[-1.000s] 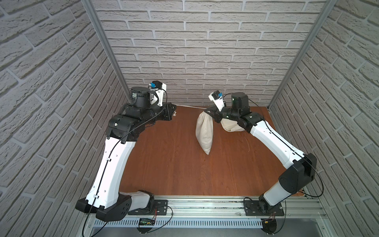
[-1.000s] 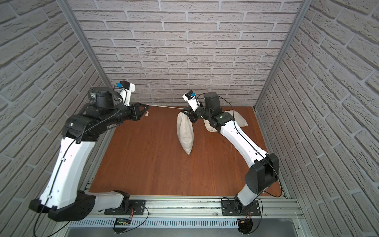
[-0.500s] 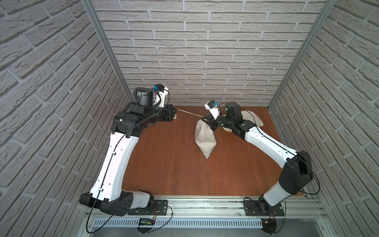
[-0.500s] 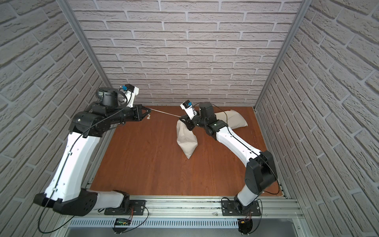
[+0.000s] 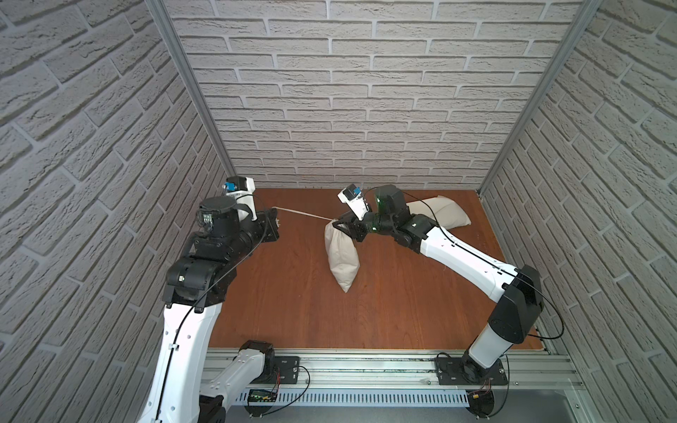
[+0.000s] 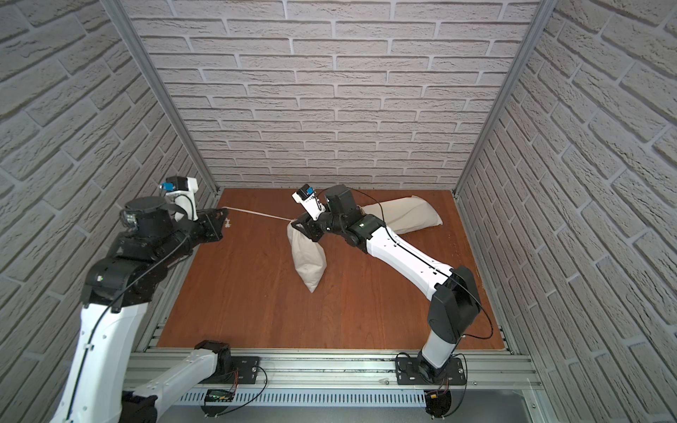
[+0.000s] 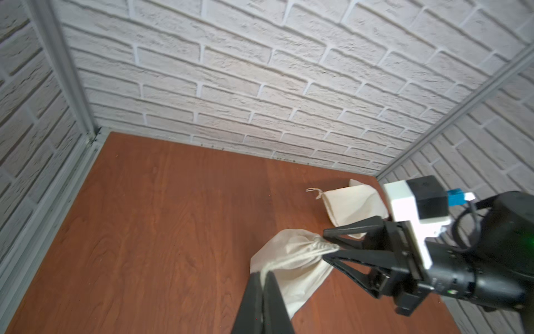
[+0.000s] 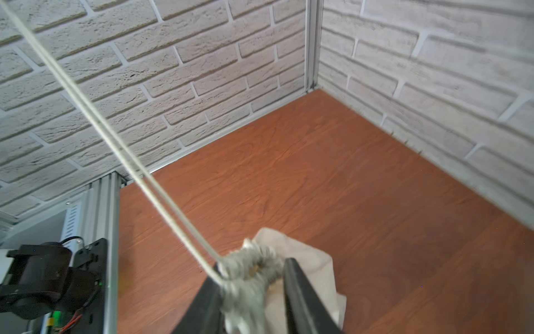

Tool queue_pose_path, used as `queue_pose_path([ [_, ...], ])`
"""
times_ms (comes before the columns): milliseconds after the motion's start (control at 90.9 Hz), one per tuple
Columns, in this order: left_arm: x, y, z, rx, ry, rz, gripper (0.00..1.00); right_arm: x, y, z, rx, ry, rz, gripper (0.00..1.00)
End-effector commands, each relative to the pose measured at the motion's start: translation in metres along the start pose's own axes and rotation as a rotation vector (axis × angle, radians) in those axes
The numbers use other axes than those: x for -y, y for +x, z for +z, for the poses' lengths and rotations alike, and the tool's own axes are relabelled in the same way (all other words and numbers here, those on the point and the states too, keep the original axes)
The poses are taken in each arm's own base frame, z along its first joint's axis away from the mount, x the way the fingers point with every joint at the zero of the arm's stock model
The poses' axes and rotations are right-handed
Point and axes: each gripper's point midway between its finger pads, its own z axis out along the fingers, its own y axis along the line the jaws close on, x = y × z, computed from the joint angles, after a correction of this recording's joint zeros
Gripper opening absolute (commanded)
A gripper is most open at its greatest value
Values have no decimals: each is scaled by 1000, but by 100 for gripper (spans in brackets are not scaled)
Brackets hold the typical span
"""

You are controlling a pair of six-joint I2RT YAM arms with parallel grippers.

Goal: Close the soil bag
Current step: Place the soil bag at the center of the board, then move the soil bag to the center of the board.

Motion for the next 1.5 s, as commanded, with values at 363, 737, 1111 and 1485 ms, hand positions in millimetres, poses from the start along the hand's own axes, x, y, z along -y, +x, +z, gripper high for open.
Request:
queue_pose_path([
  [363, -165, 149, 76, -12, -471, -489, 0, 152, 83, -84, -220, 562, 82, 85],
  [737, -206, 172, 47, 33, -646, -556, 90, 262, 114, -71, -461, 1010, -62, 99],
  [1111, -118, 82, -17, 191, -357, -258, 98, 325, 144, -55, -600, 1237, -100, 87],
  [1485, 9, 81, 14, 90, 149, -38, 98, 257, 145, -87, -465, 967, 16, 5],
])
